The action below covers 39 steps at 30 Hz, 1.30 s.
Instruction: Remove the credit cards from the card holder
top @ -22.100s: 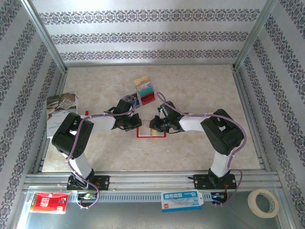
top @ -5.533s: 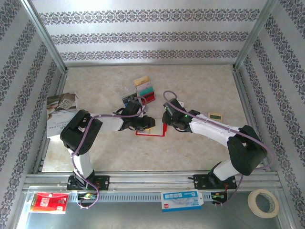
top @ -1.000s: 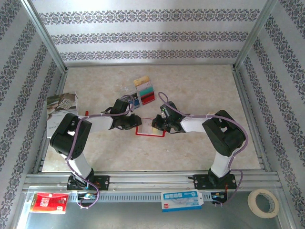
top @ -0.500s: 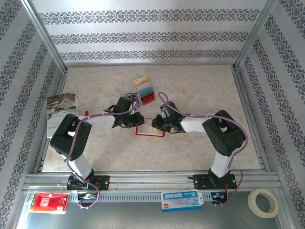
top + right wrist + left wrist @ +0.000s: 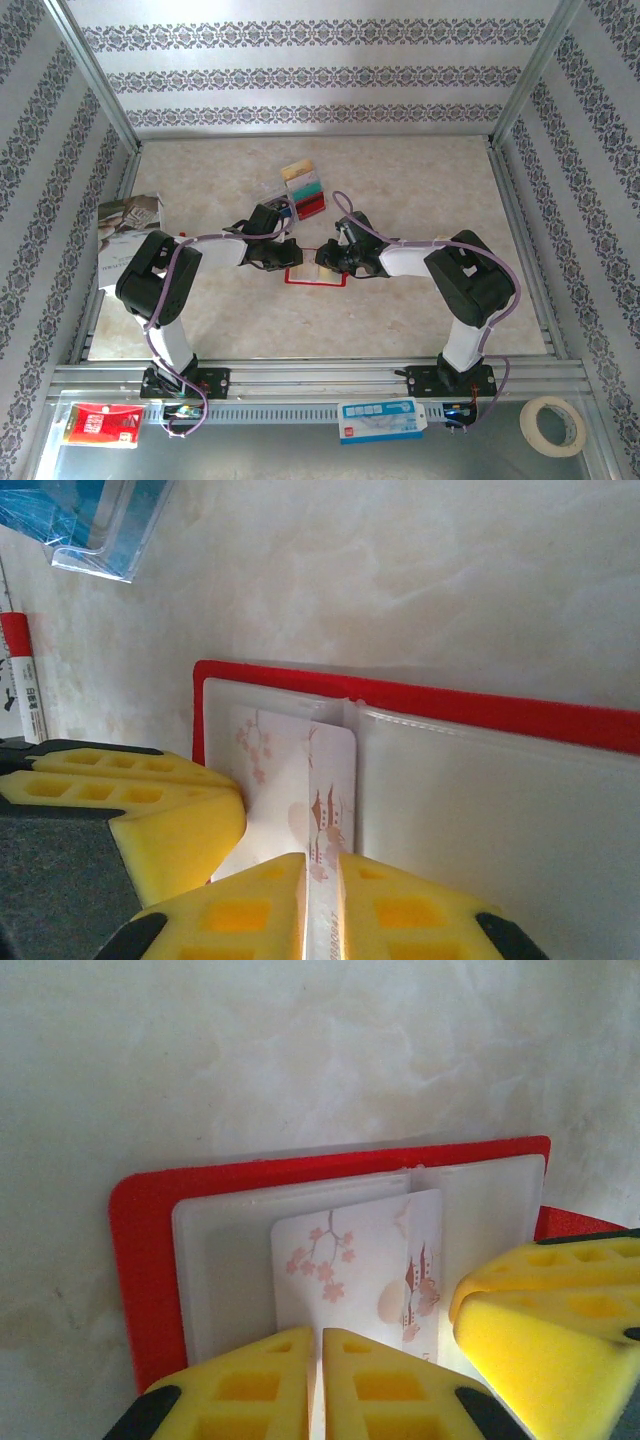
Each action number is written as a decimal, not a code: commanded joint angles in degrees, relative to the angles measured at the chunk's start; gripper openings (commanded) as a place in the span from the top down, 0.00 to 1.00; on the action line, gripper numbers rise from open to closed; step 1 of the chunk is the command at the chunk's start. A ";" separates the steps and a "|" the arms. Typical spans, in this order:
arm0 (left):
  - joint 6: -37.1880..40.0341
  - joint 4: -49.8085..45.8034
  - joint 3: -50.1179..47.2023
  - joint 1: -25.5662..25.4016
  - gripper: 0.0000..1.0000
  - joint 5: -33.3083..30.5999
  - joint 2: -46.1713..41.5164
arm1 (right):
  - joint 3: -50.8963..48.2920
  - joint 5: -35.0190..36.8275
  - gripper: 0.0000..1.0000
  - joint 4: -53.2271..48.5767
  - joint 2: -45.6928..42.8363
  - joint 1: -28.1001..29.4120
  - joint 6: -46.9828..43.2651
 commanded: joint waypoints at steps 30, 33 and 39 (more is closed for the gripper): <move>-1.20 -1.39 -3.39 0.61 0.79 -1.46 3.42 | 1.15 -4.05 0.86 0.13 3.65 -0.76 0.43; -1.64 -1.60 -3.77 0.77 0.72 -1.84 2.43 | 0.19 -3.19 0.89 0.13 2.64 -1.28 0.31; -2.43 -0.33 -4.72 1.37 0.66 -1.27 0.35 | -2.59 -0.95 0.97 0.01 -0.49 -2.52 -0.33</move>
